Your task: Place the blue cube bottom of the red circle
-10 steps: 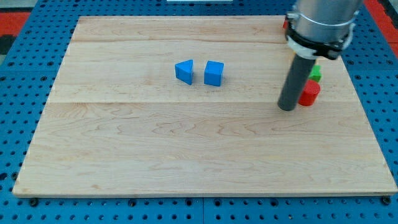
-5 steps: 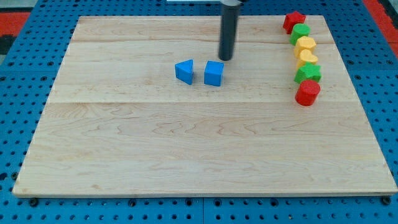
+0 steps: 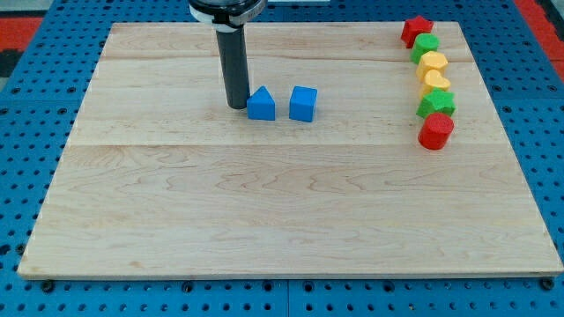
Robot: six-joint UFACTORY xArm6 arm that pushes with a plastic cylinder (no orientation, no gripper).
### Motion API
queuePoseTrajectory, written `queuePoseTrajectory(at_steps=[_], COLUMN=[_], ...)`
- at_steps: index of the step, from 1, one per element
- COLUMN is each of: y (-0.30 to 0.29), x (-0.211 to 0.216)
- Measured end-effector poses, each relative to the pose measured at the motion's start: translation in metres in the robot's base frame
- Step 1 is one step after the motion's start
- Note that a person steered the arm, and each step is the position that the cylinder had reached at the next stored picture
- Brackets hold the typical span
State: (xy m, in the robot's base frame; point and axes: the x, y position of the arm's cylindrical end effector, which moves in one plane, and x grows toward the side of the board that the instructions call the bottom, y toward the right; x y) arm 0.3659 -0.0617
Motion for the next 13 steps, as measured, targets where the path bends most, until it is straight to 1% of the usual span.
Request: queuePoseTrajectory(at_steps=[1,2,3,4,6,9,10,12,13], y=[0.008,0.025,0.061,0.085,0.114,0.174,0.193,0.223,0.263], x=[-0.018,-0.026,-0.017,-0.001,0.043,0.126,0.137,0.139,0.151])
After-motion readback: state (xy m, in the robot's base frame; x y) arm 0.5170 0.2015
